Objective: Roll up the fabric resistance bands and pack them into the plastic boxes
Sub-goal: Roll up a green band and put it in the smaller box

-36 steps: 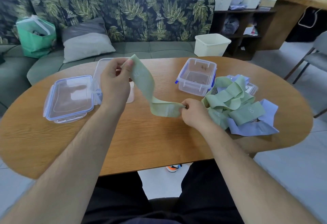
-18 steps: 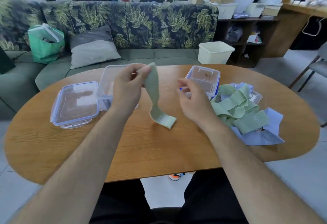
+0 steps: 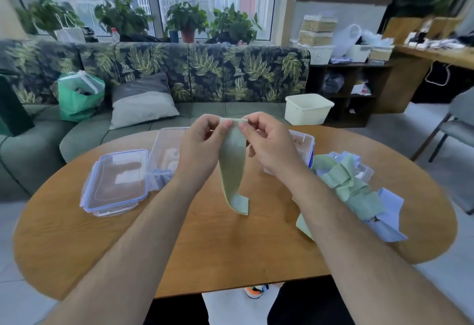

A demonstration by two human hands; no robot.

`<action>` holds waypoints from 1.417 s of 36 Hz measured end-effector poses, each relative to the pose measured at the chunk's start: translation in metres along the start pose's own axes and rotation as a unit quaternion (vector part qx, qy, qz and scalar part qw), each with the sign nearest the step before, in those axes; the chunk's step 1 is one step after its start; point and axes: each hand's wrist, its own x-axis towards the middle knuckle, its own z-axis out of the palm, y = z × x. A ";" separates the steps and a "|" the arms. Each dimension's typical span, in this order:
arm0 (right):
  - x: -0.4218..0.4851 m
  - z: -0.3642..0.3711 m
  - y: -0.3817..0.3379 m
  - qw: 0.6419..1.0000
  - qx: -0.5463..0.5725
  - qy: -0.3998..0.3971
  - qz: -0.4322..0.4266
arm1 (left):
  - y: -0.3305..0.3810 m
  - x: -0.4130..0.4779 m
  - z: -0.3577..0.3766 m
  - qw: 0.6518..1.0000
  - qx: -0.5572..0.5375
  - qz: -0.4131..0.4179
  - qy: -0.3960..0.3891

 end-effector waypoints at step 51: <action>-0.016 0.067 0.176 0.958 -0.183 -0.002 0.221 | -0.178 -0.028 0.034 0.947 0.298 -0.121 -0.017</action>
